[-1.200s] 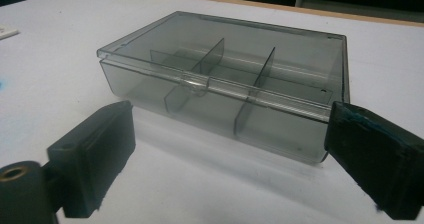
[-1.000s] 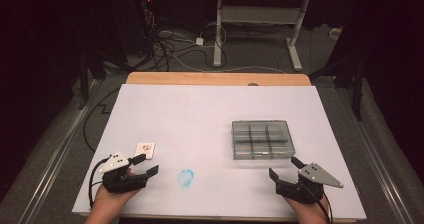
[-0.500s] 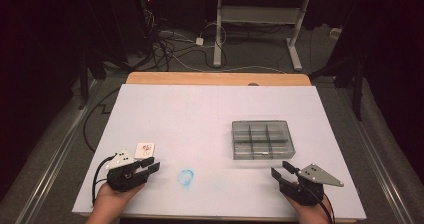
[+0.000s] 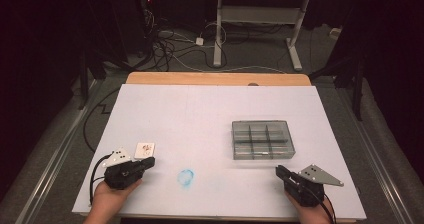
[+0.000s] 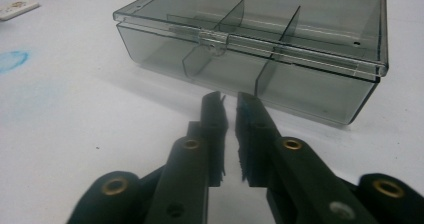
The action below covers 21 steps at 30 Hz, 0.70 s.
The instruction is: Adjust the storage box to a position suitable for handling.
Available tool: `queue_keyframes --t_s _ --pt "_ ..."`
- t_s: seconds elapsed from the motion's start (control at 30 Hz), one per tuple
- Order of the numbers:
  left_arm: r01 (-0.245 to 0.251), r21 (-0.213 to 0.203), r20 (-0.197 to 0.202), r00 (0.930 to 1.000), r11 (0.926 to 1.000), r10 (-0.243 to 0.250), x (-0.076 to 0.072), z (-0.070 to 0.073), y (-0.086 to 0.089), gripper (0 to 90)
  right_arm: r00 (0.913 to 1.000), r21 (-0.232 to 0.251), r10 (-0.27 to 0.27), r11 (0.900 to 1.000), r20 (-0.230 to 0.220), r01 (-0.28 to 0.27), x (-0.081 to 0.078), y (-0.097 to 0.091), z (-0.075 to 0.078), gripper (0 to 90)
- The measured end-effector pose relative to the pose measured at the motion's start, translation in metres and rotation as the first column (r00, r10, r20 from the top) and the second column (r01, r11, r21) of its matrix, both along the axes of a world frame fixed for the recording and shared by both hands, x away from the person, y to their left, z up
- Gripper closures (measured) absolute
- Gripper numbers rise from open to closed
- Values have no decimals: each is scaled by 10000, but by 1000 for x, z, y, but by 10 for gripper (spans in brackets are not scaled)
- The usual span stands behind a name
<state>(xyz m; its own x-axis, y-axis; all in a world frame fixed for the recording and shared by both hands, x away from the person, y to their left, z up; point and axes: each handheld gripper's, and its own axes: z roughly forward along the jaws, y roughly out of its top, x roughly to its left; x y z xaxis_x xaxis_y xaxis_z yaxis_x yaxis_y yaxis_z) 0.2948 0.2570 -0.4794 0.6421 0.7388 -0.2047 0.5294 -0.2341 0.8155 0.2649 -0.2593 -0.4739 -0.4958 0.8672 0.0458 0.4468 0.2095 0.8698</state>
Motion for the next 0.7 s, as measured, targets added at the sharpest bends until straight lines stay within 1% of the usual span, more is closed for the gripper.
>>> queue_keyframes --t_s 0.07,0.1,0.2,0.27,0.4,0.43,0.47,0.53,0.57,0.63,0.67,0.7 --pt "-6 9 -4 10000 10000 6 0 0 0 876 10000 -37 16 10000 16 -16 0 -1 0 896" --pt "-53 80 21 10000 10000 53 0 0 0 876 10000 -54 7 10000 19 -7 -1 -1 0 900" --pt "-126 130 -7 9999 9998 126 1 0 1 876 9999 -43 83 10000 58 -83 -1 -1 0 900" --pt "-264 77 -217 9994 9996 266 4 0 6 875 9998 -85 159 9998 99 -158 -1 -1 0 900" --pt "-445 20 -207 9988 9990 445 7 0 11 875 9996 -145 227 9996 138 -225 -2 0 0 900" --pt "-681 56 -176 9975 9977 682 8 1 15 875 9996 -146 226 9996 144 -224 -2 0 0 900" --pt "-838 26 -221 9962 9965 838 9 1 18 875 9997 -129 218 9997 130 -217 -1 0 0 900" --pt "-1107 10 -139 9938 9939 1107 11 2 22 875 9999 -119 94 9999 79 -93 -1 0 0 900" --pt "-1179 63 -43 9930 9930 1180 12 2 23 875 10000 -87 17 10000 68 -16 -2 0 0 900" --pt "-1244 66 0 9922 9922 1244 13 4 25 875 10000 -131 -49 9999 54 49 -2 -1 0 900" --pt "-1342 -104 -117 9909 9909 1341 17 6 29 875 10000 -131 -49 9999 54 49 -2 -1 0 900" --pt "-1621 -59 -237 9865 9868 1619 22 10 33 876 10000 -103 -59 9999 21 59 -2 -2 0 900"
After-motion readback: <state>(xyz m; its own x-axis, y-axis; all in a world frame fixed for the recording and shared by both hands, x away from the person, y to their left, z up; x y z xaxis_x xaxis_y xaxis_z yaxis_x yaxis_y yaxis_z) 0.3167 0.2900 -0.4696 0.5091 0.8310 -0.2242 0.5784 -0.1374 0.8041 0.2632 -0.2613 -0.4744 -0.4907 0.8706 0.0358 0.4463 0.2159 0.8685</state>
